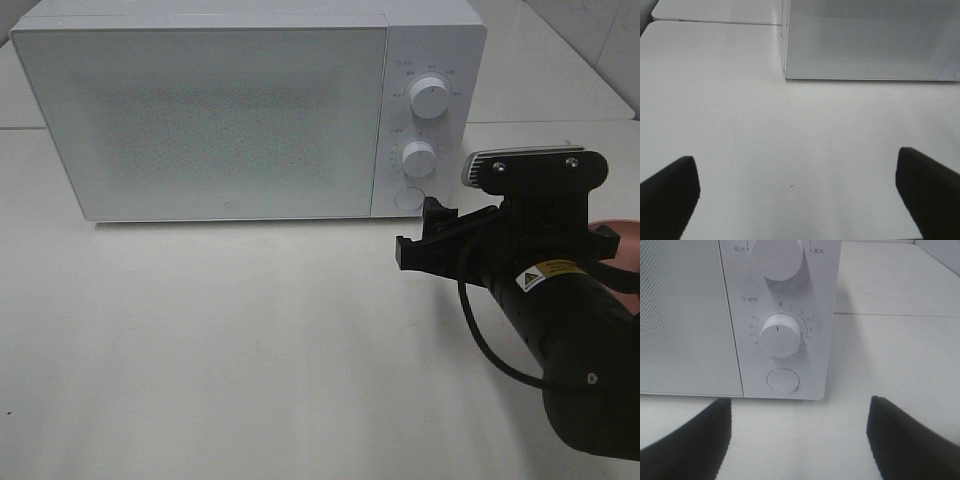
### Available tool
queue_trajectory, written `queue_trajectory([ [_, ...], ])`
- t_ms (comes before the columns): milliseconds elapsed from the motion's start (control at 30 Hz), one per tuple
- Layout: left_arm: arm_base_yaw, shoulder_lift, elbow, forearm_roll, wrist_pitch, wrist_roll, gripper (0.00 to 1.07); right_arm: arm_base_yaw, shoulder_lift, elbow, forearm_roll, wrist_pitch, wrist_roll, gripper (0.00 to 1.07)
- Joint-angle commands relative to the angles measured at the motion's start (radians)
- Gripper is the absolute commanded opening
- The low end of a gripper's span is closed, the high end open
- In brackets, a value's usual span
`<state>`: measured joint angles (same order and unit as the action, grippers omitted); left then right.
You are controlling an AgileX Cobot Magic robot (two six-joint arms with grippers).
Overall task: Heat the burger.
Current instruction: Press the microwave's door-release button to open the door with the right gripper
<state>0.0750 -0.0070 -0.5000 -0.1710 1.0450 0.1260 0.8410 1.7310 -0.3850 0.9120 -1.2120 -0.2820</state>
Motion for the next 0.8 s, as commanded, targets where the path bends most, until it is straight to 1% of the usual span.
queue_trajectory([
  [33, 0.0, -0.018, 0.003, -0.012, -0.006, -0.001, 1.0, 0.002, 0.0, -0.001, -0.008, -0.048, 0.009, 0.74],
  [200, 0.0, -0.018, 0.003, -0.012, -0.006, -0.001, 1.0, 0.002, 0.0, -0.001, -0.009, 0.002, 0.027, 0.74],
  [533, 0.0, -0.018, 0.003, -0.012, -0.006, -0.001, 1.0, 0.001, 0.0, -0.002, -0.009, 0.028, 0.081, 0.74],
  [567, 0.0, -0.018, 0.003, -0.012, -0.006, -0.001, 1.0, 0.0, 0.0, -0.002, -0.009, 0.035, 0.139, 0.74],
  [600, 0.0, -0.018, 0.003, -0.012, -0.006, -0.001, 1.0, 0.0, 0.0, -0.002, -0.009, 0.035, 0.139, 0.74],
  [667, 0.0, -0.018, 0.003, -0.012, -0.006, -0.001, 1.0, 0.0, 0.0, -0.002, -0.009, 0.046, 0.259, 0.71],
  [700, 0.0, -0.018, 0.003, -0.012, -0.006, -0.001, 1.0, 0.0, 0.0, -0.002, -0.009, 0.046, 0.259, 0.71],
  [733, 0.0, -0.018, 0.003, -0.012, -0.006, -0.001, 1.0, 0.0, 0.0, -0.002, -0.008, 0.047, 0.366, 0.67],
  [767, 0.0, -0.018, 0.003, -0.012, -0.006, -0.001, 1.0, 0.0, 0.0, -0.002, -0.008, 0.047, 0.415, 0.66],
  [800, 0.0, -0.018, 0.003, -0.012, -0.006, -0.001, 1.0, 0.0, 0.0, -0.002, -0.008, 0.047, 0.415, 0.66],
])
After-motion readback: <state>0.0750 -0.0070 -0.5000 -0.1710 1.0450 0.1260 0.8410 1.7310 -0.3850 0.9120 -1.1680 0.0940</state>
